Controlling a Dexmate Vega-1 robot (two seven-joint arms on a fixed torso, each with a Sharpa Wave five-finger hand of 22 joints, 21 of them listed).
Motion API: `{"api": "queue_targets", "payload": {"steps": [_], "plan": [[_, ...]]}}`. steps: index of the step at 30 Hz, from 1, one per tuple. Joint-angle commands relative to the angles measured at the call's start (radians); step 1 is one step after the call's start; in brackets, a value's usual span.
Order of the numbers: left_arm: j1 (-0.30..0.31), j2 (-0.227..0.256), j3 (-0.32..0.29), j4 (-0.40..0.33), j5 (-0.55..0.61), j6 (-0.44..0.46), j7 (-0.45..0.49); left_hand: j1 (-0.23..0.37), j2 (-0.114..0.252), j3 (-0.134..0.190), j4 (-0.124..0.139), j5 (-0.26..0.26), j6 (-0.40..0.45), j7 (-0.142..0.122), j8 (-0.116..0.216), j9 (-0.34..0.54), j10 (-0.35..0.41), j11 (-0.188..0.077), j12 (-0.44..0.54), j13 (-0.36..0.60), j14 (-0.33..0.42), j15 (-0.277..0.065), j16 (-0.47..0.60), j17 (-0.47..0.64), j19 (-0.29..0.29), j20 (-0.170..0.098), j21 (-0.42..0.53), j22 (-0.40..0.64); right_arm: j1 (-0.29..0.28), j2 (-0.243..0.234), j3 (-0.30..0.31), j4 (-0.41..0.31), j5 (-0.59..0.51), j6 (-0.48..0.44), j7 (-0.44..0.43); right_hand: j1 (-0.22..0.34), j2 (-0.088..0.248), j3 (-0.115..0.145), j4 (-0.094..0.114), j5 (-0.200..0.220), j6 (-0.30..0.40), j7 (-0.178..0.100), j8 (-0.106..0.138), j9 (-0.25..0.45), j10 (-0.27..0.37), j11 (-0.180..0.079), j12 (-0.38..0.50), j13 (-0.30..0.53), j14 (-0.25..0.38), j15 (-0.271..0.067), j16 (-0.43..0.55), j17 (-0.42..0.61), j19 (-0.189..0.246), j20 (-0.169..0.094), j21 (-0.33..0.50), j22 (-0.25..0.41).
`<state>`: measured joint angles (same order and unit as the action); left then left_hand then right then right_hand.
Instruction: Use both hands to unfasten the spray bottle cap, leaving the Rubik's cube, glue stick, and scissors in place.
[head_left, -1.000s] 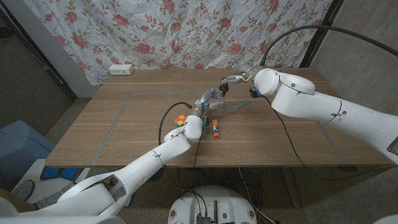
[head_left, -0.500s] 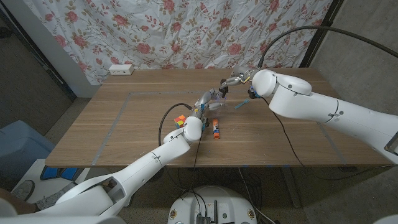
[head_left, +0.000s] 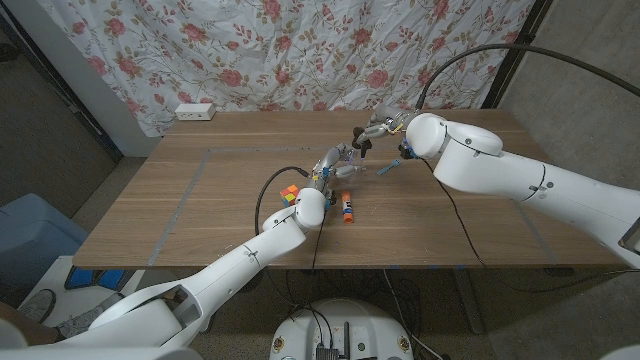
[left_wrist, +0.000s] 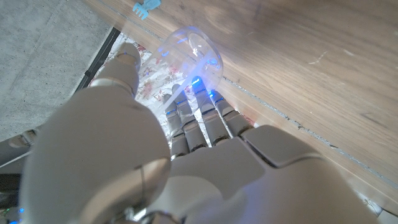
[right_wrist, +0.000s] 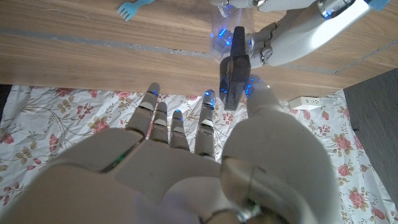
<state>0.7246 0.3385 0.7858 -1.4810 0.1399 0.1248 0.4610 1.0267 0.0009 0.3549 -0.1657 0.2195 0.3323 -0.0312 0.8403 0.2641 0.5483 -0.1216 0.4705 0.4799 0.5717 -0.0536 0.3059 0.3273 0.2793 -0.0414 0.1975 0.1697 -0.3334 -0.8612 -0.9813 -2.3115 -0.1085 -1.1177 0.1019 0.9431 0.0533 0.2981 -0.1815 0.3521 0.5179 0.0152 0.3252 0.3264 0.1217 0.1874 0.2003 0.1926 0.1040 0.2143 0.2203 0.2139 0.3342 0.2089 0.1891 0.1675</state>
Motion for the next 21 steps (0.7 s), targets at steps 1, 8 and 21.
{"api": "queue_targets", "payload": {"steps": [1,8,21], "plan": [[-0.001,-0.003,0.003,0.001,-0.003,-0.001,-0.008,-0.050,0.069,0.007,-0.002,-0.003,0.015,0.012,0.008,0.001,0.025,-0.018,0.002,0.003,0.013,-0.099,-0.004,0.003,0.007,-0.028,-0.003,0.002,-0.045,0.006,0.051,0.004,0.031,0.028,-0.029,0.038,-0.003,0.014,-0.002,0.007,0.015,-0.024,0.012,0.004,0.005,-0.007,0.007,0.004,0.012,0.003,0.000,0.002,0.014,0.000,0.003,0.001],[-0.003,-0.005,0.005,0.006,-0.004,-0.006,-0.010,-0.051,0.070,0.007,-0.002,-0.003,0.015,0.012,0.010,0.000,0.025,-0.020,0.001,0.003,0.013,-0.099,-0.004,0.003,0.006,-0.028,-0.004,0.002,-0.067,0.004,0.078,0.004,0.049,0.050,-0.041,0.087,-0.003,0.029,-0.002,0.009,0.062,-0.061,0.031,0.005,0.015,-0.018,0.007,0.004,0.016,0.001,0.001,0.002,0.025,0.000,0.004,0.001],[-0.002,-0.005,0.007,0.005,-0.007,-0.012,-0.018,-0.052,0.070,0.008,-0.002,-0.003,0.014,0.012,0.011,-0.003,0.024,-0.017,-0.001,0.004,0.013,-0.097,-0.006,0.004,0.005,-0.027,-0.004,0.002,-0.116,0.008,0.129,0.005,0.079,0.082,-0.079,0.164,0.000,0.049,-0.002,0.017,0.148,-0.104,0.062,-0.002,0.045,-0.042,0.010,0.003,0.038,-0.001,0.011,0.006,0.049,-0.003,0.006,0.001]]}}
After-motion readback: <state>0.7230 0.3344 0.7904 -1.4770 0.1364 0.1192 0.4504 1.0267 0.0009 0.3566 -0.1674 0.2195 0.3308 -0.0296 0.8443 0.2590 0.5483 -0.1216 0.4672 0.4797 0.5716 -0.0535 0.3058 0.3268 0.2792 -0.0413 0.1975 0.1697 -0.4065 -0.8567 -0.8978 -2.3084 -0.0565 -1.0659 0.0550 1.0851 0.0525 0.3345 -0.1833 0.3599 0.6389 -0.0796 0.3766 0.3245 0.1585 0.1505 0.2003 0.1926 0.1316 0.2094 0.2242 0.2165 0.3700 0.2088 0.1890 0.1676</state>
